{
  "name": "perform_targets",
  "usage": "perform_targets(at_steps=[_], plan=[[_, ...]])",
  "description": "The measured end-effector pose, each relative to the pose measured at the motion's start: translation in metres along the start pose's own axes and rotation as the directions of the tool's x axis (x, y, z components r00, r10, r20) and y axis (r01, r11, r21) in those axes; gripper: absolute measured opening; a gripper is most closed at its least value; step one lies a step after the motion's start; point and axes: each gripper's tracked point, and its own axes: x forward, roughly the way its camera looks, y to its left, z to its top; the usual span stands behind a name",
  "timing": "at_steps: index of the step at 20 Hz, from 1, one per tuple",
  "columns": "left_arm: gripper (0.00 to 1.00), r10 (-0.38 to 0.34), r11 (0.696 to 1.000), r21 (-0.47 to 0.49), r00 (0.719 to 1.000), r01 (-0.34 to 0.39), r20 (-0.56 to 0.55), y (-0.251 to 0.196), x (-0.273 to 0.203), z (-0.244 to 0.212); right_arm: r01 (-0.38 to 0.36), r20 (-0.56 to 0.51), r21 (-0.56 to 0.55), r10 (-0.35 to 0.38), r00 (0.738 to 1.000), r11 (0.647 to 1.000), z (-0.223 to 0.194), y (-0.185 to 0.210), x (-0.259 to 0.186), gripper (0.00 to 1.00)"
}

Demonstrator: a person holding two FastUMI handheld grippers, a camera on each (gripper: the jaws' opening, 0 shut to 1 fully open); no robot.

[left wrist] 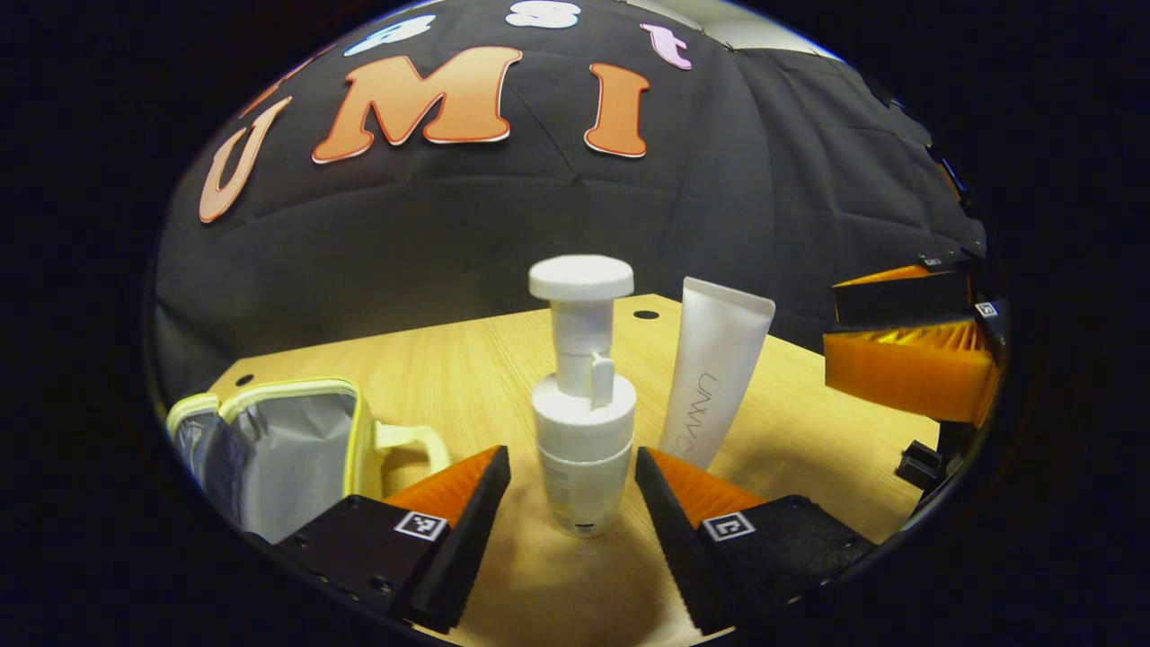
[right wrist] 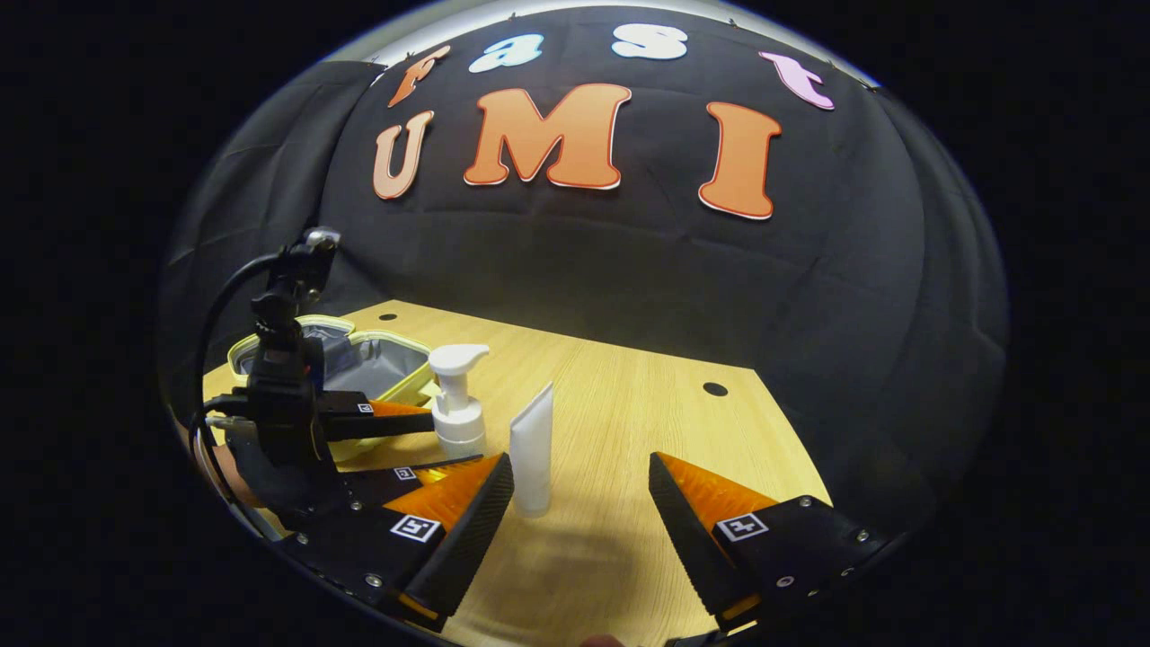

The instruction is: First open the suitcase, pack the skin care products into it, and then close the suitcase.

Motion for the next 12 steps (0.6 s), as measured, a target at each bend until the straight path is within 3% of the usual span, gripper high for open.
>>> perform_targets(at_steps=[1, 3, 7, 12], plan=[[0.83, -0.011, 1.000, -0.012, 1.000, 0.011, 0.000, -0.003, 0.000, 0.000, -0.009, -0.007, 0.011, 0.009, 1.000, 1.000, -0.006, 0.000, 0.003, 0.96], [0.61, -0.013, 1.000, -0.025, 1.000, 0.013, 0.021, -0.004, 0.005, 0.001, -0.046, -0.030, 0.027, 0.047, 0.998, 0.999, -0.016, 0.005, 0.010, 0.96], [0.57, 0.021, 1.000, -0.021, 0.998, -0.020, 0.051, 0.001, 0.003, 0.009, -0.097, -0.046, 0.004, 0.097, 0.994, 0.995, -0.033, 0.015, 0.027, 0.96], [0.56, 0.094, 0.996, 0.003, 0.994, -0.095, 0.054, 0.019, -0.009, 0.021, -0.160, -0.102, 0.064, 0.166, 0.981, 0.985, -0.040, 0.033, 0.052, 0.97]])
